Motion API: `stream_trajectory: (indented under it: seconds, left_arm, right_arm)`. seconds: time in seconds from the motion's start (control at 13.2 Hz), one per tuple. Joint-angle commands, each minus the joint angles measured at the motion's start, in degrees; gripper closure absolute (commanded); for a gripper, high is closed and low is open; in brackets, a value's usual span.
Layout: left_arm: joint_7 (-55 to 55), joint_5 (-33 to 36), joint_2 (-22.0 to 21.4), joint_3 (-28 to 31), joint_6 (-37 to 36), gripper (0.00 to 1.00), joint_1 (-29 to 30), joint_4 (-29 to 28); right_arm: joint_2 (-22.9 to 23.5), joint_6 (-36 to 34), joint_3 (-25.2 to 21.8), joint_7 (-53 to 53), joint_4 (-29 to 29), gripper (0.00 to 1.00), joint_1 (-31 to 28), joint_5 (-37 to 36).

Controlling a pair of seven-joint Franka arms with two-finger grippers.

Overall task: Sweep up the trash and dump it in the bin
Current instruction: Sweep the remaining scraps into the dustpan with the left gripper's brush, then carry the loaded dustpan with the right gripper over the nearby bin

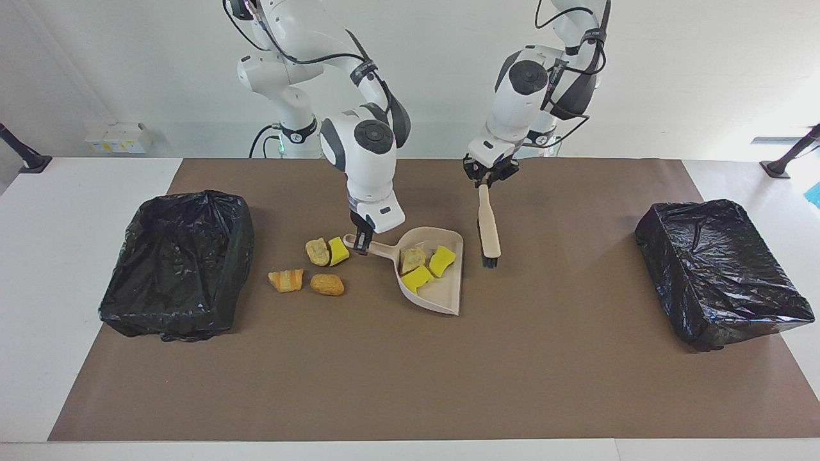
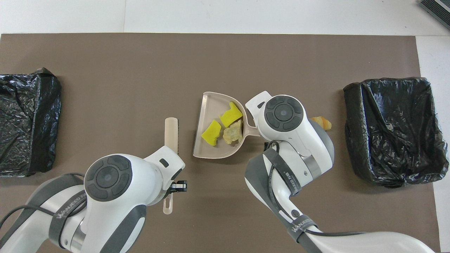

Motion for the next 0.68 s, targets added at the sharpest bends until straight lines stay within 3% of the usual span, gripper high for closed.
stream_trajectory:
  seconds: [0.0, 0.3, 0.61]
  left_arm:
    - [-4.09, 1.08, -3.87, -1.58, -0.31, 1.00, -1.48, -3.20]
    - [-18.57, 0.99, -5.29, -3.43, 3.18, 1.00, -12.27, -6.97]
    - [-20.62, -2.07, -4.58, -3.43, 7.67, 1.00, -17.56, -10.66]
  right_arm:
    - [-3.74, -4.66, 0.59, 0.30, 0.69, 1.00, -2.71, -0.13]
    - [-5.95, -12.58, 0.59, -4.51, 4.73, 1.00, -9.82, 2.05]
    - [-10.07, -17.50, 0.41, -14.53, 6.06, 1.00, -19.48, 2.94]
